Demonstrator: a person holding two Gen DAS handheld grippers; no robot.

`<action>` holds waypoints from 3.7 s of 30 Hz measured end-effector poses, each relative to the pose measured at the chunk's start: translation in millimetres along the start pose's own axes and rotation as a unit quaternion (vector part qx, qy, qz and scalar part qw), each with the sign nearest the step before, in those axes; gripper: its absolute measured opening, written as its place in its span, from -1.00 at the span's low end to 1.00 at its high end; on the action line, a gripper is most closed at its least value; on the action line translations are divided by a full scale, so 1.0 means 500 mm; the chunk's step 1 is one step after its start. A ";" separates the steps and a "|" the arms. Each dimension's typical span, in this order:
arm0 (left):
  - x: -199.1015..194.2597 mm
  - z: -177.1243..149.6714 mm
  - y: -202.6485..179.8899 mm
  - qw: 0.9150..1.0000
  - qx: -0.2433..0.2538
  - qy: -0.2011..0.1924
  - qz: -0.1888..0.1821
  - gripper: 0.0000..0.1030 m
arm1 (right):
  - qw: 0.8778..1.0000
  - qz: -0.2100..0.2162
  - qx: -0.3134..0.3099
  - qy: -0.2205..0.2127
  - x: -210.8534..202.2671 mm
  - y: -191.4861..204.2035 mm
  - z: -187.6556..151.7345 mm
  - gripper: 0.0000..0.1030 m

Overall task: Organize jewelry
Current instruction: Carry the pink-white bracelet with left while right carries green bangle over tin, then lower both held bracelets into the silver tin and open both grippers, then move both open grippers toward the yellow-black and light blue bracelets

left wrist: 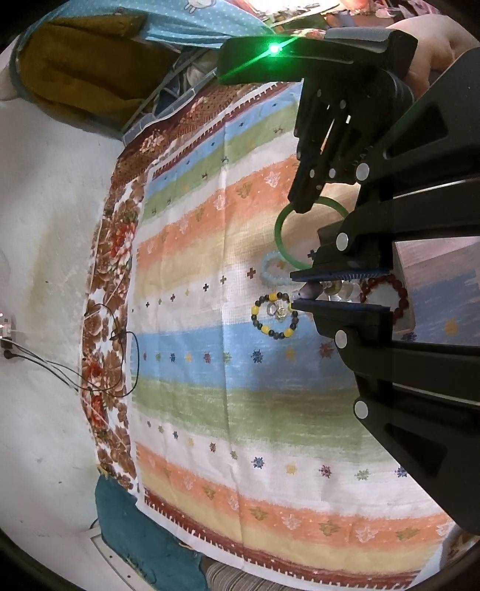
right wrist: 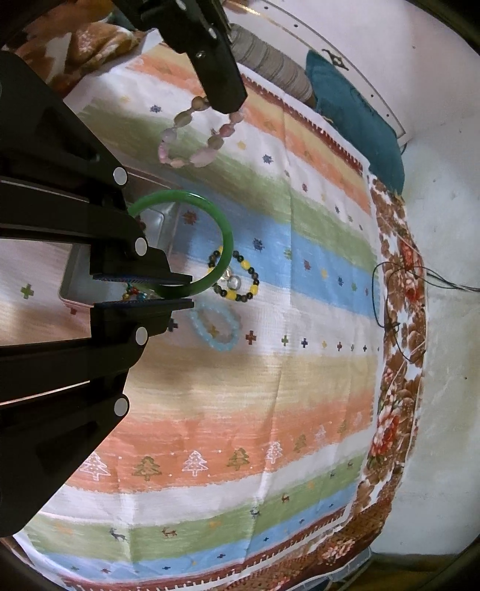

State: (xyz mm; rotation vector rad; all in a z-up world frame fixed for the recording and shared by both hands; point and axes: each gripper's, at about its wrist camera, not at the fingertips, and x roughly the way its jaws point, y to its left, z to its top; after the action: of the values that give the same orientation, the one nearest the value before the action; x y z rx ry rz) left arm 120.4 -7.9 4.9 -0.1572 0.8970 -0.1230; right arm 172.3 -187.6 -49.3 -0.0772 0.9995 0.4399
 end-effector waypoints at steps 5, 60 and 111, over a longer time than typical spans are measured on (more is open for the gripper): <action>-0.010 -0.010 -0.003 1.000 -0.003 -0.003 -0.005 -0.82 | 1.000 0.001 0.003 0.001 -0.007 0.001 -0.013 -0.85; 0.169 0.011 0.135 0.994 -0.068 0.070 0.056 0.79 | 0.996 -0.024 0.060 0.059 0.114 -0.079 0.026 0.64; 0.420 0.048 0.156 0.987 0.004 0.144 0.072 0.79 | 0.990 -0.084 0.046 0.100 0.307 -0.127 0.083 0.64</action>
State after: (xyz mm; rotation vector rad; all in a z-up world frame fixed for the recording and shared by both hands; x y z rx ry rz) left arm 272.2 34.5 -156.0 -0.0678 1.1936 -0.0149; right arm 301.2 -185.1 -162.2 -0.1228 1.1989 0.2333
